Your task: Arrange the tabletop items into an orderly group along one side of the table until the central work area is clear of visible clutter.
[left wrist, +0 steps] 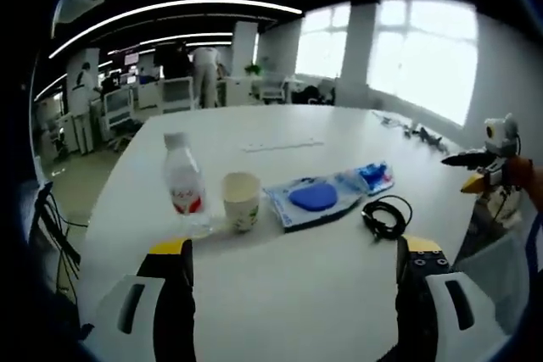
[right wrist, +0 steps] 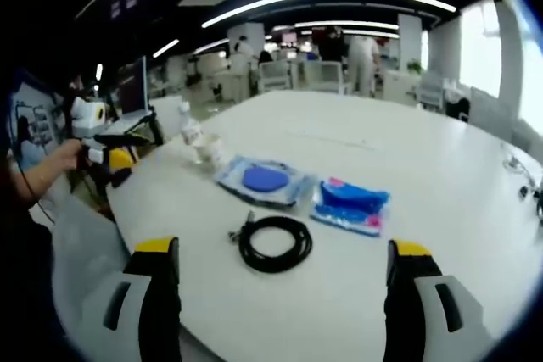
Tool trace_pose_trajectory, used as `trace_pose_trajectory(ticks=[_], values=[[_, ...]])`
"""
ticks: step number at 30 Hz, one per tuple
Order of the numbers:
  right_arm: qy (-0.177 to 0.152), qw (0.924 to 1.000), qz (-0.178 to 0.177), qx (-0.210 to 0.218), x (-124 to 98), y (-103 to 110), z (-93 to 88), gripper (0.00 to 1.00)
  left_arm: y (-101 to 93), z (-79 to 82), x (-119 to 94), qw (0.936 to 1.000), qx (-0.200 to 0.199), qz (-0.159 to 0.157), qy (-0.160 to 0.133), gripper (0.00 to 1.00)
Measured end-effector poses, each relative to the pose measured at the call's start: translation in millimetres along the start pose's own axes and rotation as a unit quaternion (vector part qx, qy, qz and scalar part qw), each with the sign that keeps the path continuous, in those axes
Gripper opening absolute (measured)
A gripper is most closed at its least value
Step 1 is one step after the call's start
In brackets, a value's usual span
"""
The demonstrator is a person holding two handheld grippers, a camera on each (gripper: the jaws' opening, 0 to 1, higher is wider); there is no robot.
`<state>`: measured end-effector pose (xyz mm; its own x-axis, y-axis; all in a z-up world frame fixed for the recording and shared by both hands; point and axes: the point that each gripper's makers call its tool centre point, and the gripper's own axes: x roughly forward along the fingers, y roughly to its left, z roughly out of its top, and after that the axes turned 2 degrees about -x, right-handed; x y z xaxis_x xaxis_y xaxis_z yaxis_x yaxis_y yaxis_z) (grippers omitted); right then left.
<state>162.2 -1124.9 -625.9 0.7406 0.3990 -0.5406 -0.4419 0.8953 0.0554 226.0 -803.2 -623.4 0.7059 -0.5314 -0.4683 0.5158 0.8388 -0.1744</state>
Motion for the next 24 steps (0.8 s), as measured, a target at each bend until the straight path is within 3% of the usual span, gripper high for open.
trace_pose_trajectory(ticks=[8, 24], values=[[-0.034, 0.9994, -0.005, -0.004, -16, 3, 6.8, 1.00, 0.3, -7.7, -20, 1.0000, -0.009, 0.000, -0.001, 1.00], [-0.012, 0.9998, -0.013, 0.010, -25, 9, -21.5, 1.00, 0.4, -28.3, -37, 0.9999, -0.006, 0.011, 0.007, 1.00]])
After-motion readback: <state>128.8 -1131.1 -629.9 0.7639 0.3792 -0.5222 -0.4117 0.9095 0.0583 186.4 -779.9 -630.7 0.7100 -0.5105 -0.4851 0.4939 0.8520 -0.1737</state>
